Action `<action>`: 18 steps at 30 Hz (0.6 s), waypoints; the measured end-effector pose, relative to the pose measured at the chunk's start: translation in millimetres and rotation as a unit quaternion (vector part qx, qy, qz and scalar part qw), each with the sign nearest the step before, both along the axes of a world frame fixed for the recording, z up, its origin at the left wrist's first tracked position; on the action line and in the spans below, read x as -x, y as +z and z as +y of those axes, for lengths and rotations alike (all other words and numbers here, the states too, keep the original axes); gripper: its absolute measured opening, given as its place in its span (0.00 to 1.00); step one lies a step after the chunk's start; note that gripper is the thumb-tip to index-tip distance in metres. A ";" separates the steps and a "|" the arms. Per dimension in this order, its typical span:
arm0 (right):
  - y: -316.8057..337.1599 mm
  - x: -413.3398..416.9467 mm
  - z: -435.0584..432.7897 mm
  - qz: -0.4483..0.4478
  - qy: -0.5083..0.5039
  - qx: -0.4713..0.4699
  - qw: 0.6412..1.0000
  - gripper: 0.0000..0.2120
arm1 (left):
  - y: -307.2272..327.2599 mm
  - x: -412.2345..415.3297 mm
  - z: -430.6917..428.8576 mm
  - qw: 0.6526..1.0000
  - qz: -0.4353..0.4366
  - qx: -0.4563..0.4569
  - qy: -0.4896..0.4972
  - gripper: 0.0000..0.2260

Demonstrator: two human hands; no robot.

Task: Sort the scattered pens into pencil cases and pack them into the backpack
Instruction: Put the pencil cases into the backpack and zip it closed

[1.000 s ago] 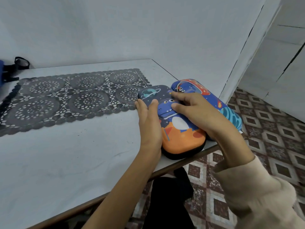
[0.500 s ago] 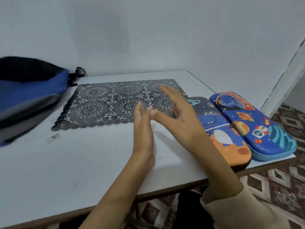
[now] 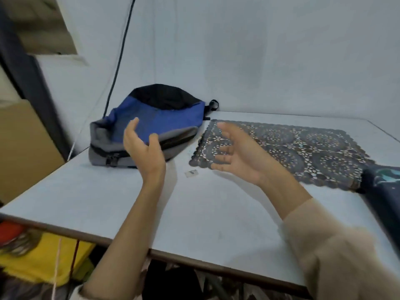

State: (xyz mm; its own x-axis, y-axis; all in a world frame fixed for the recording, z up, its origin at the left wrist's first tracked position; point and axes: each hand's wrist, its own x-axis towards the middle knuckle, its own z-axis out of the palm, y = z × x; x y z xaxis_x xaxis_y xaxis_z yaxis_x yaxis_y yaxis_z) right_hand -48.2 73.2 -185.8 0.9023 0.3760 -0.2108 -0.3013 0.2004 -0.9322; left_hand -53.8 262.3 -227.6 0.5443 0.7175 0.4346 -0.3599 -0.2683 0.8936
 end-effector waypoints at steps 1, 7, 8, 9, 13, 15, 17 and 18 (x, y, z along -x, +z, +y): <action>-1.1 -6.2 10.2 0.010 -0.007 0.003 1.000 0.32 | -0.5 -1.7 20.5 0.998 -0.013 -0.035 0.057 0.23; -11.8 -41.3 60.2 0.080 -0.018 -0.020 0.996 0.40 | -15.7 -11.7 121.9 0.954 0.109 0.088 0.265 0.20; -13.3 -45.7 66.5 0.086 -0.019 -0.019 0.996 0.39 | -18.4 -14.5 129.7 0.954 0.112 0.113 0.256 0.21; -13.5 -48.9 72.5 0.088 -0.022 -0.017 0.996 0.38 | -20.4 -17.0 134.8 0.958 0.092 0.133 0.236 0.21; -11.5 -56.4 94.6 0.096 -0.025 -0.029 0.995 0.36 | -19.9 -20.0 130.1 0.972 0.066 0.170 0.146 0.21; -11.5 -58.9 104.9 0.097 -0.029 -0.025 0.995 0.35 | -21.2 -19.4 127.7 0.973 0.088 0.152 0.152 0.17; -12.8 -62.7 110.8 0.085 -0.050 0.007 0.995 0.37 | -21.1 -17.7 126.8 0.970 0.091 0.149 0.170 0.16; -13.5 -66.0 110.7 0.077 -0.062 0.023 0.995 0.38 | -20.5 -16.9 126.5 0.966 0.090 0.157 0.184 0.16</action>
State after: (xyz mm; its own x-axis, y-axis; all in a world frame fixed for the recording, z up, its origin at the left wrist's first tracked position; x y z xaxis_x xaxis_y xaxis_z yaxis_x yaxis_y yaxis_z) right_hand 17.8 183.9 -199.3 0.8970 0.2512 -0.3637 -0.4163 0.2035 -0.8862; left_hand -36.9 388.8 -248.1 0.2743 0.9577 0.0872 -0.1238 -0.0548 0.9908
